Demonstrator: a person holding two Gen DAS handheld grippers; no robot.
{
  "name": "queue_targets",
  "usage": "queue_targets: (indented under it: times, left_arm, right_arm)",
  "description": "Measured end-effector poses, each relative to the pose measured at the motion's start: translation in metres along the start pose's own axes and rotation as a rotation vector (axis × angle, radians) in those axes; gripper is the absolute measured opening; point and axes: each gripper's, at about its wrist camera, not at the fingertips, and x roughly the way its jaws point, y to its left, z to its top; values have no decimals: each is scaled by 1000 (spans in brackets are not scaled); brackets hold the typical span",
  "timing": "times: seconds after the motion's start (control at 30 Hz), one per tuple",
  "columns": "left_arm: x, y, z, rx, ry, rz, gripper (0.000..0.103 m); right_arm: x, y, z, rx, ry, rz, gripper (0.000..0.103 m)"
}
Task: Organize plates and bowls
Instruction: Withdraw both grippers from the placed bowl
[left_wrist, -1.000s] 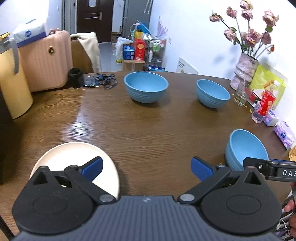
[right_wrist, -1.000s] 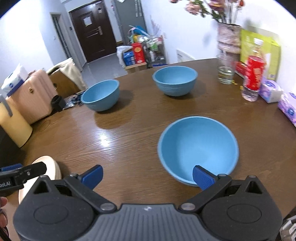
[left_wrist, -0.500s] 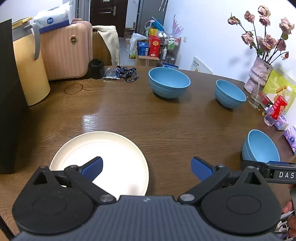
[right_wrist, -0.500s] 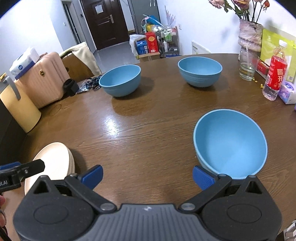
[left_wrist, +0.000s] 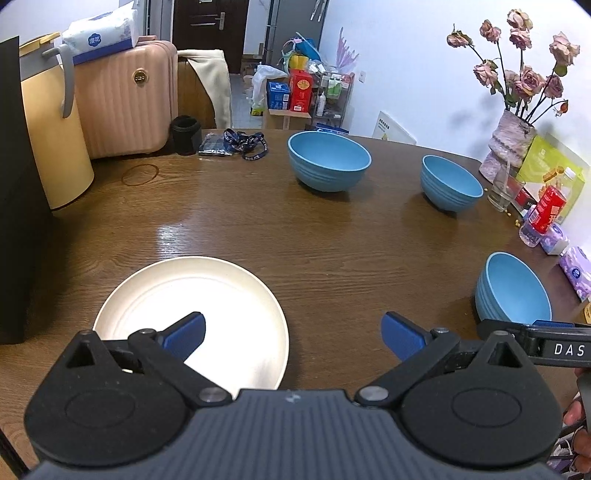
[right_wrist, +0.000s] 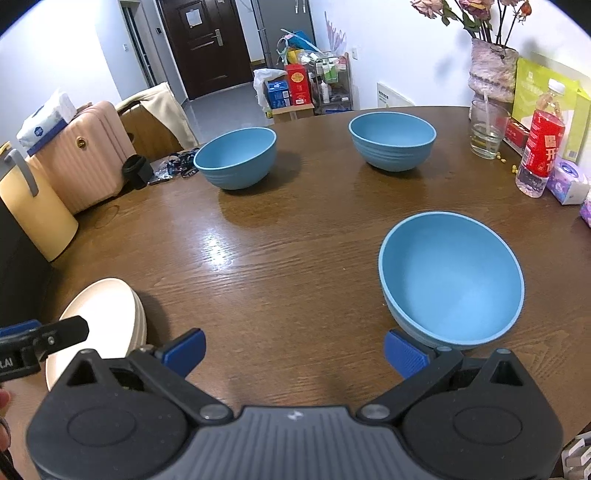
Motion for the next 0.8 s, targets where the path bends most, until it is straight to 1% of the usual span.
queue_targets:
  times: [0.23,0.5,0.63,0.8]
  left_arm:
    - [-3,-5,-3,-3,-1,-1,103]
    - [-8,-6,-6,-6,-3,15,103]
    - [-8,-5,-3,-1,-4,22,103]
    - [-10,0,8,8,-18,31,103]
  right_arm:
    - [-4,-7,-3,4,0,-14,103]
    - [-7,-9,-6,-3,0,-5,103]
    - [-8,-6,-1,-14,-13,-7,103]
    - [-10,1,14,-25,-39,3,103]
